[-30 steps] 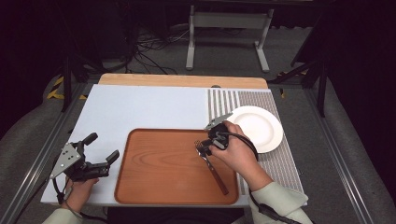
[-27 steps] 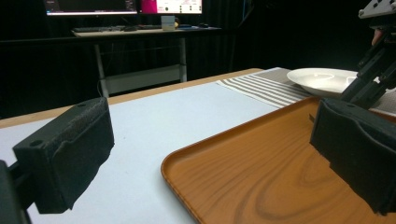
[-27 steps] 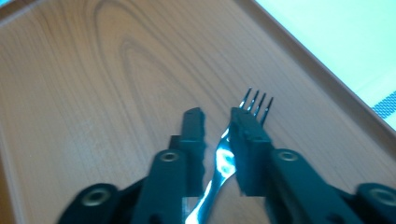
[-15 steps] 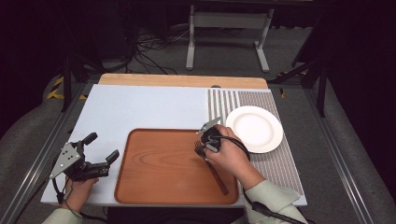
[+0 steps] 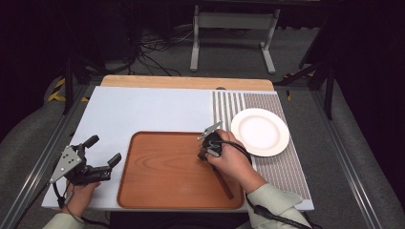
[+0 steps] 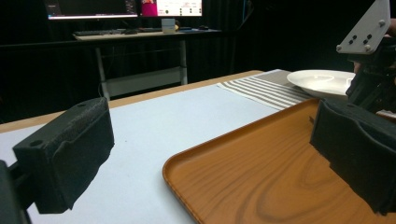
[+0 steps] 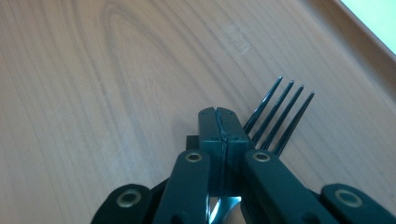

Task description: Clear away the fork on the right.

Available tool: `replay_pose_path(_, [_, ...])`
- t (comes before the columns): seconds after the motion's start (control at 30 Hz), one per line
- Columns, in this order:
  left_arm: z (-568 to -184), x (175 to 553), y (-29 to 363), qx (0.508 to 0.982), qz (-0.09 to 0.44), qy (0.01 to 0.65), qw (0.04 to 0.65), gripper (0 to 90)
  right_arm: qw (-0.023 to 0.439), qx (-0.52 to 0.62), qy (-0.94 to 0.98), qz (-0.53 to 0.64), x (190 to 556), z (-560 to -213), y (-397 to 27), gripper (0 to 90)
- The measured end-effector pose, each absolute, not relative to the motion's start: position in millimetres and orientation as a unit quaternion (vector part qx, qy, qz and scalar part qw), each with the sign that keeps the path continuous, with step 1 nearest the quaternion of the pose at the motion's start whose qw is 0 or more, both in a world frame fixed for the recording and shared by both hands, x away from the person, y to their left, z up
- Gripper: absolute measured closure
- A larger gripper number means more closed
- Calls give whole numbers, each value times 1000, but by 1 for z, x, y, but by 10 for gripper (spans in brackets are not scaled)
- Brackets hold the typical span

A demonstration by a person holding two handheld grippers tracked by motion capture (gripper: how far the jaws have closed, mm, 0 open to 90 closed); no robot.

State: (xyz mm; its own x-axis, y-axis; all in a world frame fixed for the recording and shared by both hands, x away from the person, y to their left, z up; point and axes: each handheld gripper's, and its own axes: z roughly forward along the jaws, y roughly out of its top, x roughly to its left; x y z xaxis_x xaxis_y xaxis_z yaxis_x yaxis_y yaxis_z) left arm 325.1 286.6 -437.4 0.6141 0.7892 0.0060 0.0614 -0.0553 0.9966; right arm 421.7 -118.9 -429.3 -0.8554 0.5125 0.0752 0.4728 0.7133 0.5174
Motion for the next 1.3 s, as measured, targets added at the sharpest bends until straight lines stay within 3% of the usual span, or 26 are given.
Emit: replay_pose_path(1.3, [-437,324,286,662,301,319,607,2,61,309,918,242,435,-429,-142,900])
